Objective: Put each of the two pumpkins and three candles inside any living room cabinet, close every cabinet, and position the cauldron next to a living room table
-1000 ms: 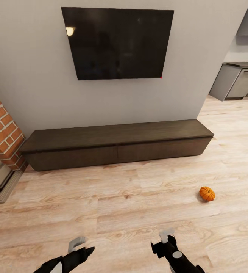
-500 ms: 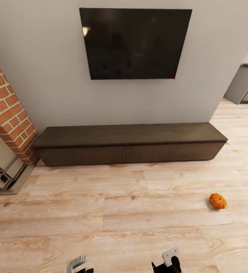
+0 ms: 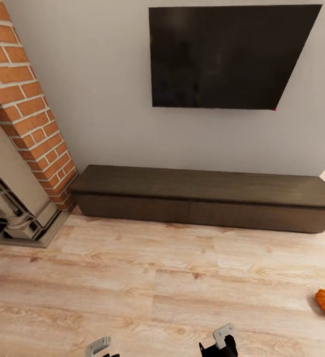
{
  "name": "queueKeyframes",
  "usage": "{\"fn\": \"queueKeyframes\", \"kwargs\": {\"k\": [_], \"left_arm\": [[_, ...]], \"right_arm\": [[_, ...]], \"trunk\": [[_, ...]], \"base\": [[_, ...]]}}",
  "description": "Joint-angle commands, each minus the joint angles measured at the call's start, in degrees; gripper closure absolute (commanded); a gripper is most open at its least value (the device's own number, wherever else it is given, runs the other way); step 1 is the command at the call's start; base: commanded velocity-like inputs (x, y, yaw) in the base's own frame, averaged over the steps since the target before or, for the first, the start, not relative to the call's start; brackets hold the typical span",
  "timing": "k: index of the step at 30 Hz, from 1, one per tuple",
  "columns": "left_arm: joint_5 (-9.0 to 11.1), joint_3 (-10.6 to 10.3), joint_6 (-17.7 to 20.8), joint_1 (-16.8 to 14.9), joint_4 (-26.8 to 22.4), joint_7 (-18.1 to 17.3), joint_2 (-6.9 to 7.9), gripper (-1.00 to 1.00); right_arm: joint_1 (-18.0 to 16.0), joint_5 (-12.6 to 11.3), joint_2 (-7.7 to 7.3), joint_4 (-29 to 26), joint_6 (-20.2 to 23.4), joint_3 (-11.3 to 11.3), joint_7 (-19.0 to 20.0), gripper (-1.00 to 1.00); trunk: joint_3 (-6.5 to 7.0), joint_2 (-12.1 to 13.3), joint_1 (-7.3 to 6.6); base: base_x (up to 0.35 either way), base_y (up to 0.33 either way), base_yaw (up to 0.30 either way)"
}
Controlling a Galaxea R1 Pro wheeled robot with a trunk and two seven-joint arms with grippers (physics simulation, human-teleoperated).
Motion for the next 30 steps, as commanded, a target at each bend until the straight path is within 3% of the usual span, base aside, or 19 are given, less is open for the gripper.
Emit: {"fn": "queueKeyframes", "kwargs": {"k": [1, 7, 18, 30], "left_arm": [[0.0, 0.0, 0.0, 0.0, 0.0, 0.0, 0.00, -1.00], [0.0, 0.0, 0.0, 0.0, 0.0, 0.0, 0.00, -1.00], [0.0, 0.0, 0.0, 0.0, 0.0, -0.1, 0.00, -1.00], [0.0, 0.0, 0.0, 0.0, 0.0, -0.1, 0.00, -1.00]], "right_arm": [[0.0, 0.0, 0.02, 0.0, 0.0, 0.0, 0.0, -1.00], [0.0, 0.0, -0.05, 0.0, -0.1, 0.0, 0.0, -1.00], [0.1, 0.8, 0.14, 0.6, -0.2, 0.2, 0.0, -1.00], [0.1, 0.5, 0.02, 0.7, -0.4, 0.2, 0.1, -1.00]], "trunk": [[0.00, 0.0, 0.00], [0.00, 0.0, 0.00], [0.00, 0.0, 0.00], [0.73, 0.0, 0.00]], "base": [[0.303, 0.107, 0.288], [0.303, 0.107, 0.240], [0.303, 0.108, 0.019], [0.293, 0.153, -0.145]]}}
